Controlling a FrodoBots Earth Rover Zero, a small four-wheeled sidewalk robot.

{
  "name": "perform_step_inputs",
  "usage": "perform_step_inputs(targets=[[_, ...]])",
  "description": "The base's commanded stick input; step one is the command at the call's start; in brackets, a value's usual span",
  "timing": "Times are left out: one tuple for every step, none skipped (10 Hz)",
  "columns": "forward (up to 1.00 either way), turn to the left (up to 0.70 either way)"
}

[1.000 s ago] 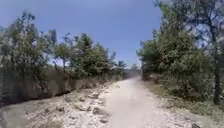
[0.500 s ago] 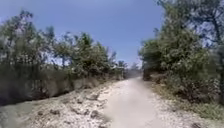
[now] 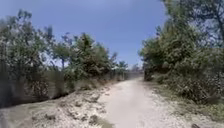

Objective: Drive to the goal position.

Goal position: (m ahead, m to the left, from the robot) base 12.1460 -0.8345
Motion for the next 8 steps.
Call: perform_step_inputs(targets=[[0.30,0.00],[0.30,0.00],[0.30,0.00],[0.30,0.00],[0.30,0.00],[0.30,0.00],[0.30,0.00],[0.30,0.00]])
